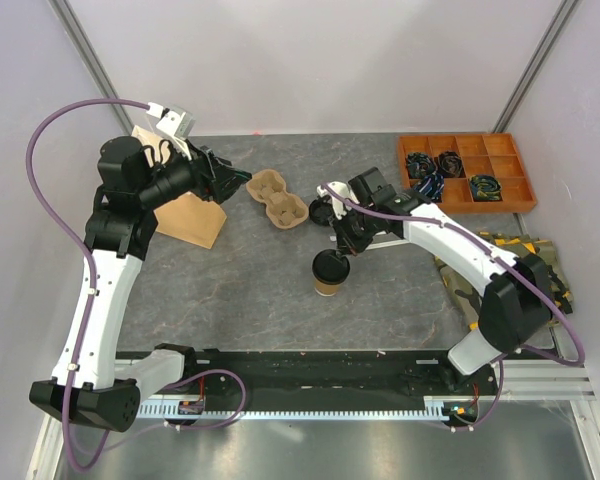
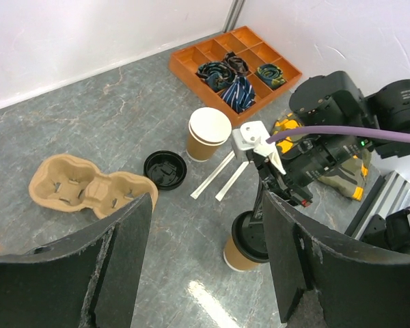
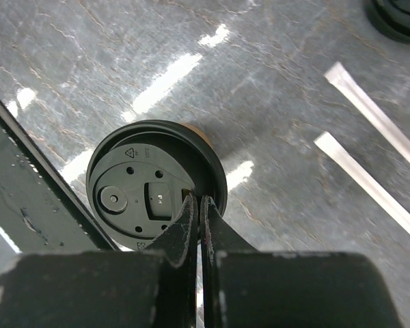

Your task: Pack the takeout coffee

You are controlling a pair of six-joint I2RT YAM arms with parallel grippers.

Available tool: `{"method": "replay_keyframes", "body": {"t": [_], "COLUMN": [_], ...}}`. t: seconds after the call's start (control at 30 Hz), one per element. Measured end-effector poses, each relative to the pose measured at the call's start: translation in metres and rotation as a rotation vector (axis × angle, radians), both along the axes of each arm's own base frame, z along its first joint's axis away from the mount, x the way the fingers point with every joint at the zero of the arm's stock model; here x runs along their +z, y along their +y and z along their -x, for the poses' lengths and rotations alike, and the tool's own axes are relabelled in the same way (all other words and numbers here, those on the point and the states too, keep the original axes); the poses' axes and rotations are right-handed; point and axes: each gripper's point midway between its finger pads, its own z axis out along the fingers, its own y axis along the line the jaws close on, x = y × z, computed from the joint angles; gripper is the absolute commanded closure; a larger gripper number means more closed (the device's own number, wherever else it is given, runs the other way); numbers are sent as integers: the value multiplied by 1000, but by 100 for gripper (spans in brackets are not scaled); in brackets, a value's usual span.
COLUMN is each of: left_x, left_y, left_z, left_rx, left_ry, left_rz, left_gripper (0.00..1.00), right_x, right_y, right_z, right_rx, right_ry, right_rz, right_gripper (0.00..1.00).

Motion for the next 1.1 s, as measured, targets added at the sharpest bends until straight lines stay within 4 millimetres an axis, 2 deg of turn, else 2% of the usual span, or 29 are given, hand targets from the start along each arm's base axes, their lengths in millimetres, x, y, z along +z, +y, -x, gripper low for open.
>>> {"method": "replay_keyframes", "body": {"t": [0.1, 0.2, 0.47, 0.63, 0.77, 0.97, 1.1], "left_x": [2, 2, 2, -3, -5, -5, -5], "left_y": [-2, -3, -6, -7, -7, -7, -7], "left_z": [1, 0, -1, -2, -4, -5, -5], "left_rx": [-12, -20, -42, -42, -41, -40, -38], "left_ry": [-8, -11, -5, 13, 20, 20, 23], "left_rz": [3, 5, 19, 26, 27, 27, 28], "left_gripper": [27, 27, 26, 26, 26, 26, 26], "right_x": [9, 15, 15, 32, 34, 20, 7], "right_y": [-11, -33, -133, -180, -196, -210, -218], "right_z": [-2, -11, -46, -68, -77, -76, -68], "right_rx": [-15, -62, -269, -352, -352, -339, -340], "right_ry": [-26, -36, -34, -89, -119, -89, -62], "right_rz": [8, 15, 102, 143, 182, 220, 233], "right_gripper": [100, 100, 100, 100, 100, 100, 100]}}
